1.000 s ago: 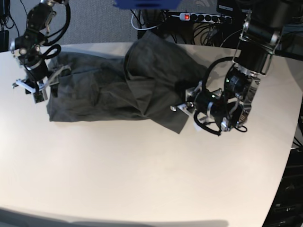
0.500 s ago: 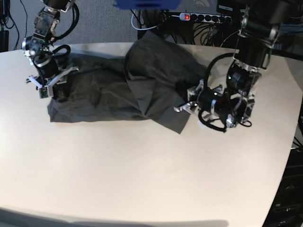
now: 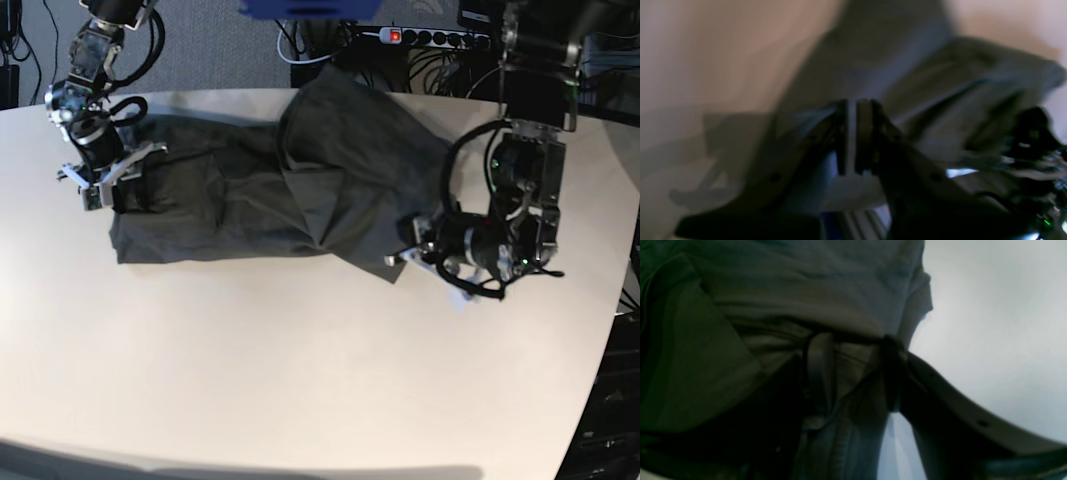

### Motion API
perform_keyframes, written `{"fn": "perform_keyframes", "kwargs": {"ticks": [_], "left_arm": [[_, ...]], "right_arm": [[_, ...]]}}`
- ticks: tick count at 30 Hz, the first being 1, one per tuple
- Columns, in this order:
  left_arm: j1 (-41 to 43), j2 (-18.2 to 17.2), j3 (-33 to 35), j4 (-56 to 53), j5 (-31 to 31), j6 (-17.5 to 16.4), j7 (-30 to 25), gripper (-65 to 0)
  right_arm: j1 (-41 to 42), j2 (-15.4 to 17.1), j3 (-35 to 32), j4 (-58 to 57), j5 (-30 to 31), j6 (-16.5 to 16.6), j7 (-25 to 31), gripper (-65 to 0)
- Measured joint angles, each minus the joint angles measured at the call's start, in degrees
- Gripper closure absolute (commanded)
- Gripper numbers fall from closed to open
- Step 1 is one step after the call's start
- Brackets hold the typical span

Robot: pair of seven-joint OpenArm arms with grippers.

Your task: Fold the T-shirt properly

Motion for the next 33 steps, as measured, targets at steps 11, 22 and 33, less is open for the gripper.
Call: {"fn": "perform_keyframes", "kwargs": {"ticks": [11,22,33], "left_arm": [[-2.3,4.2,4.2,-6.4,0.7,0.0,0.1,-5.2],[-2.0,2.0,8.1,-6.9,-15.0,0.4,-0.3,-5.2],[-0.6,-1.2,8.4,-3.3,-14.6,0.5,0.0,-27.5]], "right_arm": [[0.1,0.0,0.0,-0.1,0.0,0.0,0.0,-23.9],[0.6,0.0,0.0,-0.5,0.0,0.0,-0.2,-23.9],[2.2,-0.3,0.0,-1.4,-3.3,0.0,0.7,-23.9]]}}
